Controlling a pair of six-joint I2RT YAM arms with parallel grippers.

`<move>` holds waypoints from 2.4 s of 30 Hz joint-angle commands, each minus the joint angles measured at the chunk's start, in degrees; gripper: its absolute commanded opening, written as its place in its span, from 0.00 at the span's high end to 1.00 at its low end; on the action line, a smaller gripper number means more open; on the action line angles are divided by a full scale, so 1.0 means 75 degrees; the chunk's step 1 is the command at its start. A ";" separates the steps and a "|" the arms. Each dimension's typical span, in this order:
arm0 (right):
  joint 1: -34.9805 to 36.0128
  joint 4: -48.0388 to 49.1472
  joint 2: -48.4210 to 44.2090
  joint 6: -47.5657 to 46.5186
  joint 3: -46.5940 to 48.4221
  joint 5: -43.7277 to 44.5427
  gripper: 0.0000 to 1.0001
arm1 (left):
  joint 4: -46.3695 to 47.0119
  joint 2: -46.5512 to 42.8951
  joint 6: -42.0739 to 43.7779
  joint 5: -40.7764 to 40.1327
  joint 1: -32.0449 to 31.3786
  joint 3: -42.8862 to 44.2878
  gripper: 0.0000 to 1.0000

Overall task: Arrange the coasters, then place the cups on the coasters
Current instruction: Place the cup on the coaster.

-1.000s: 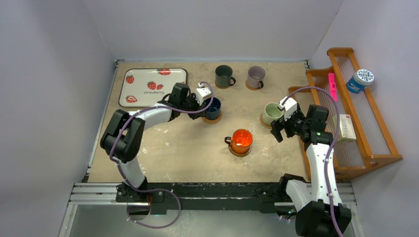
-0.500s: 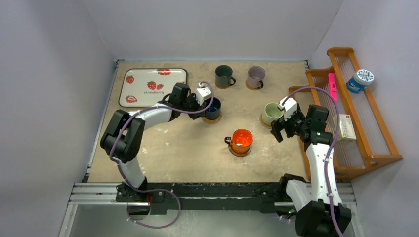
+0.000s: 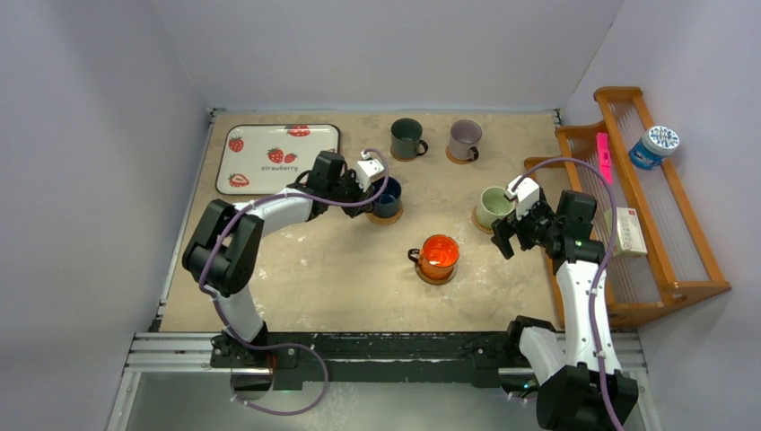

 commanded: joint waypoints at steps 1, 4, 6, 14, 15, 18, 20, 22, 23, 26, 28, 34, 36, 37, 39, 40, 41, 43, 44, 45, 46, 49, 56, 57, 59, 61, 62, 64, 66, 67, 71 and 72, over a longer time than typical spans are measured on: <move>-0.0011 0.0019 -0.0067 -0.0102 -0.0036 -0.0109 0.01 | 0.0176 -0.0185 0.0070 -0.0126 -0.0023 0.0226 1.00; -0.0013 0.0024 -0.0067 -0.0102 -0.0033 -0.0101 0.01 | 0.0138 -0.0186 0.0084 -0.0158 -0.0023 0.0232 1.00; -0.0013 0.0026 -0.0062 -0.0102 -0.0036 -0.0097 0.01 | 0.0117 -0.0190 0.0088 -0.0153 -0.0023 0.0226 1.00; -0.0022 0.0034 -0.0051 -0.0102 -0.0043 -0.0099 0.01 | 0.0032 -0.0204 0.0113 -0.0118 -0.0023 0.0249 1.00; -0.0017 0.0027 -0.0053 -0.0102 -0.0037 -0.0094 0.01 | 0.0026 -0.0207 0.0110 -0.0123 -0.0023 0.0249 1.00; -0.0019 0.0025 -0.0064 -0.0102 -0.0047 -0.0100 0.01 | -0.0009 -0.0239 0.0111 -0.0135 -0.0023 0.0249 1.00; -0.0012 0.0020 -0.0074 -0.0102 -0.0047 -0.0098 0.01 | -0.0048 -0.0274 0.0122 -0.0146 -0.0023 0.0239 1.00; -0.0018 0.0023 -0.0064 -0.0102 -0.0047 -0.0095 0.01 | -0.0062 -0.0309 0.0123 -0.0147 -0.0017 0.0217 1.00; -0.0016 0.0020 -0.0065 -0.0111 -0.0047 -0.0092 0.01 | -0.0062 -0.0333 0.0123 -0.0147 -0.0022 0.0209 1.00; -0.0019 0.0020 -0.0062 -0.0110 -0.0047 -0.0095 0.01 | -0.0084 -0.0359 0.0134 -0.0147 -0.0023 0.0194 1.00; -0.0020 0.0019 -0.0062 -0.0113 -0.0047 -0.0097 0.01 | -0.0094 -0.0388 0.0152 -0.0147 -0.0017 0.0174 1.00; -0.0015 0.0028 -0.0050 -0.0113 -0.0047 -0.0093 0.01 | -0.0108 -0.0399 0.0181 -0.0050 -0.0023 0.0164 1.00; -0.0012 0.0026 -0.0037 -0.0113 -0.0047 -0.0097 0.01 | -0.0131 -0.0369 0.0182 -0.0030 -0.0023 0.0177 1.00; -0.0021 0.0027 -0.0049 -0.0119 -0.0047 -0.0095 0.01 | -0.0132 -0.0345 0.0182 -0.0028 -0.0023 0.0188 1.00; -0.0019 0.0026 -0.0056 -0.0125 -0.0047 -0.0095 0.01 | -0.0125 -0.0328 0.0209 -0.0021 -0.0023 0.0202 1.00; -0.0022 0.0026 -0.0051 -0.0125 -0.0045 -0.0095 0.01 | -0.0126 -0.0320 0.0225 0.0006 -0.0023 0.0202 1.00; -0.0012 0.0021 -0.0056 -0.0125 -0.0047 -0.0102 0.01 | -0.0132 -0.0314 0.0237 0.0024 -0.0023 0.0208 1.00; -0.0022 0.0030 -0.0037 -0.0125 -0.0047 -0.0099 0.01 | -0.0127 -0.0304 0.0283 0.0050 -0.0023 0.0224 1.00; -0.0014 0.0037 -0.0028 -0.0130 -0.0046 -0.0100 0.01 | -0.0132 -0.0302 0.0284 0.0052 -0.0023 0.0234 1.00; -0.0015 0.0025 -0.0029 -0.0136 -0.0047 -0.0097 0.01 | -0.0132 -0.0302 0.0295 0.0052 -0.0023 0.0228 1.00; -0.0017 0.0026 -0.0032 -0.0137 -0.0047 -0.0097 0.01 | -0.0133 -0.0302 0.0301 0.0061 -0.0020 0.0226 1.00; -0.0012 0.0019 -0.0048 -0.0137 -0.0045 -0.0094 0.01 | -0.0398 -0.0325 0.0331 0.0053 -0.0023 0.0231 1.00; -0.0019 0.0027 -0.0055 -0.0137 -0.0036 -0.0096 0.01 | -0.0437 -0.0377 0.0378 0.0101 -0.0023 0.0226 1.00; -0.0022 0.0021 -0.0061 -0.0137 -0.0045 -0.0095 0.01 | -0.0447 -0.0377 0.0380 0.0105 -0.0023 0.0226 1.00; -0.0016 0.0018 -0.0068 -0.0137 -0.0047 -0.0093 0.01 | -0.0459 -0.0374 0.0378 0.0111 -0.0017 0.0226 1.00; -0.0011 0.0015 -0.0070 -0.0137 -0.0047 -0.0101 0.01 | -0.0471 -0.0372 0.0397 0.0099 -0.0021 0.0236 1.00; -0.0017 0.0018 -0.0080 -0.0137 -0.0047 -0.0103 0.01 | -0.0472 -0.0376 0.0402 0.0108 -0.0023 0.0237 1.00; -0.0015 0.0018 -0.0077 -0.0137 -0.0047 -0.0094 0.01 | -0.0495 -0.0373 0.0413 0.0132 -0.0023 0.0238 0.61; -0.0020 0.0012 -0.0070 -0.0137 -0.0045 -0.0097 0.01 | -0.0485 -0.0372 0.0416 0.0134 -0.0017 0.0238 0.29; -0.0013 0.0018 -0.0071 -0.0137 -0.0047 -0.0100 0.01 | -0.0484 -0.0373 0.0410 0.0134 -0.0022 0.0238 0.24; -0.0013 0.0018 -0.0086 -0.0143 -0.0044 -0.0095 0.01 | -0.0494 -0.0382 0.0425 0.0162 -0.0023 0.0237 0.18; -0.0015 0.0015 -0.0089 -0.0148 -0.0047 -0.0102 0.01 | -0.0502 -0.0385 0.0426 0.0177 -0.0023 0.0237 0.17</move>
